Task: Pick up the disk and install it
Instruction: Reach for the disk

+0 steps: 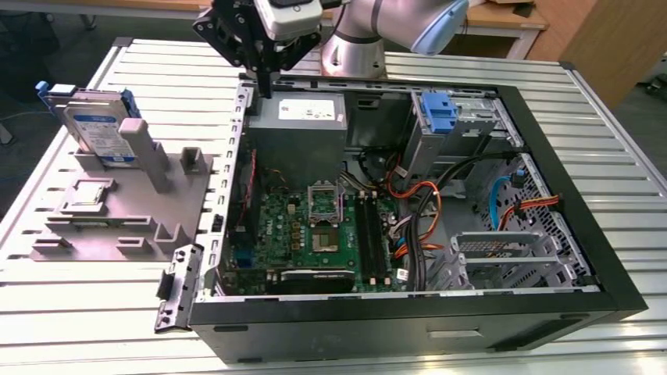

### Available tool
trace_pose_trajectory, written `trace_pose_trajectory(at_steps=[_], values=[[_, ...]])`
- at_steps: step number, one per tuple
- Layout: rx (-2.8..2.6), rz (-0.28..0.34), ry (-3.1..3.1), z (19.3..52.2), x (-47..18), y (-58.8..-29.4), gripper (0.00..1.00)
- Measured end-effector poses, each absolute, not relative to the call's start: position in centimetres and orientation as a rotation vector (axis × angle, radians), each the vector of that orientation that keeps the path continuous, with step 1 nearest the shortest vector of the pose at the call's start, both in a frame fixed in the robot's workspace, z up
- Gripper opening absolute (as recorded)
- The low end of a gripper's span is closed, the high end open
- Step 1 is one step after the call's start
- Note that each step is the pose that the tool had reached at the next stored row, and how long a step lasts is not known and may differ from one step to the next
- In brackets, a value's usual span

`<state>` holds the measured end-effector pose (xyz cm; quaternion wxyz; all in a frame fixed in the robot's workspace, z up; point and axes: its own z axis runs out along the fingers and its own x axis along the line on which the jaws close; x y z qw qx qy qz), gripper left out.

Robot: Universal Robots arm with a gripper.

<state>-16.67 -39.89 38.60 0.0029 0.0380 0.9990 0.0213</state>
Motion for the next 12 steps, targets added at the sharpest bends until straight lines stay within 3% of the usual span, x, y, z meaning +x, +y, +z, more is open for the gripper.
trace_pose_trajectory(at_steps=[12], values=[[0.12,0.067,3.139,38.43,-16.98,-39.89,0.1]])
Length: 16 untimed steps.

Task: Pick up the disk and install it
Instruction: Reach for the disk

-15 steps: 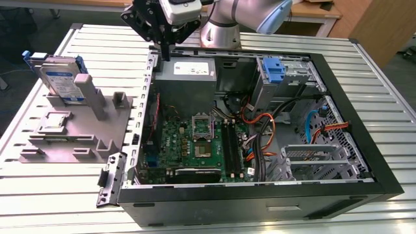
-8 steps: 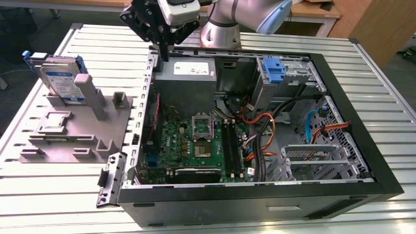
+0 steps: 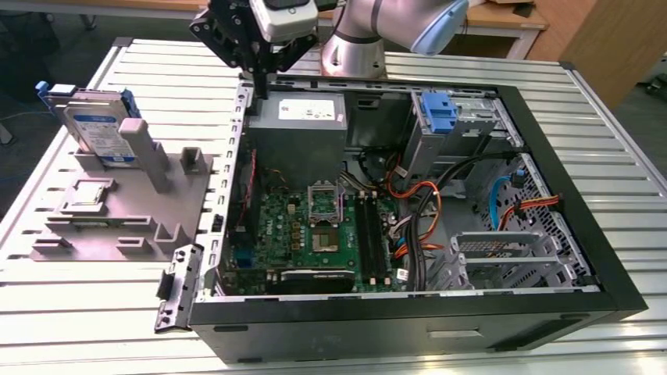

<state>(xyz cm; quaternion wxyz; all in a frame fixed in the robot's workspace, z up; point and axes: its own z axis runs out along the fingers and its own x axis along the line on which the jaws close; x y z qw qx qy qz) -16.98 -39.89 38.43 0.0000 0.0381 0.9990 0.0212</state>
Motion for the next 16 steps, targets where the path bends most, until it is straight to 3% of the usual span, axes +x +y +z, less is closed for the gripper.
trace_pose_trajectory(at_steps=[16], values=[[0.12,0.066,3.145,38.22,-17.72,-39.89,0.1]])
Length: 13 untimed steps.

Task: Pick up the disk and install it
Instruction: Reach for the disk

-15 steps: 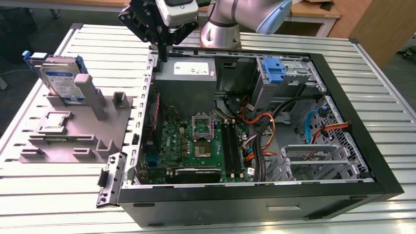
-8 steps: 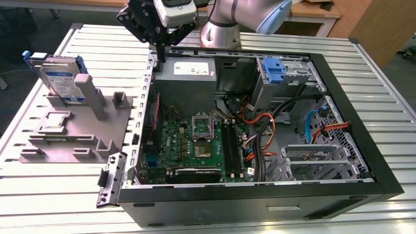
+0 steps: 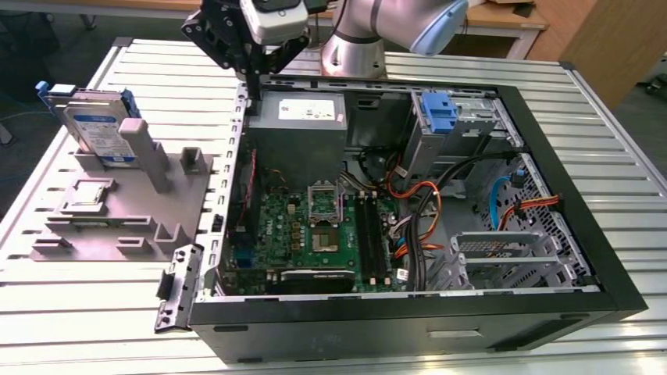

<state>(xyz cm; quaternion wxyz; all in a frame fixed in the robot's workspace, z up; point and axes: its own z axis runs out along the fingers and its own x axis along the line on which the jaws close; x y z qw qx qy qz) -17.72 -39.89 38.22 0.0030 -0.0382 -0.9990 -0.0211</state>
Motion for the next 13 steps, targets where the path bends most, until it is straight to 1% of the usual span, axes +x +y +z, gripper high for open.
trace_pose_trajectory(at_steps=[13], values=[[-0.12,-0.066,-3.128,38.06,-18.29,-39.89,0.1]])
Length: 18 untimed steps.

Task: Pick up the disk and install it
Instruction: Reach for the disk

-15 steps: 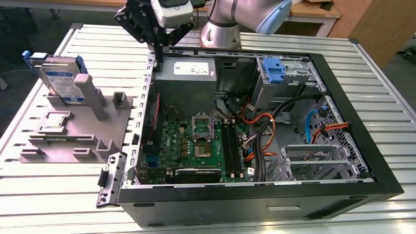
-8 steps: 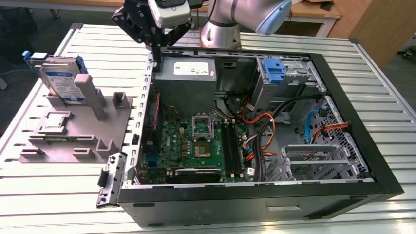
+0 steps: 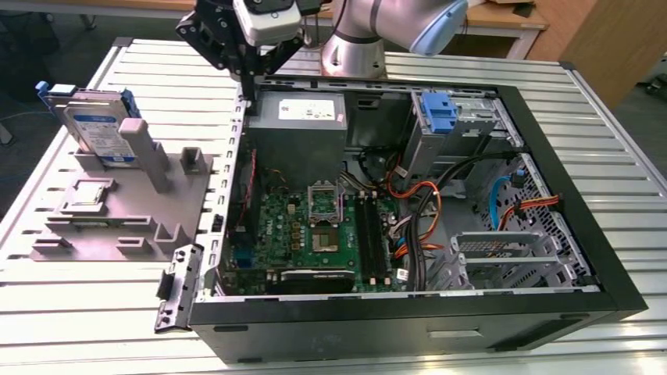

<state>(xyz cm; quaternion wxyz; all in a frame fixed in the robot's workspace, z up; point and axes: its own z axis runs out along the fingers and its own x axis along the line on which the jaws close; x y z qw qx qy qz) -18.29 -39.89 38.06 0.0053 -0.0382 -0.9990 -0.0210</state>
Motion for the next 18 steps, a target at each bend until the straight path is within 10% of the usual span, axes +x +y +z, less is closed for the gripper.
trace_pose_trajectory(at_steps=[18], values=[[-0.12,-0.065,-3.123,37.89,-18.75,-39.89,0.1]])
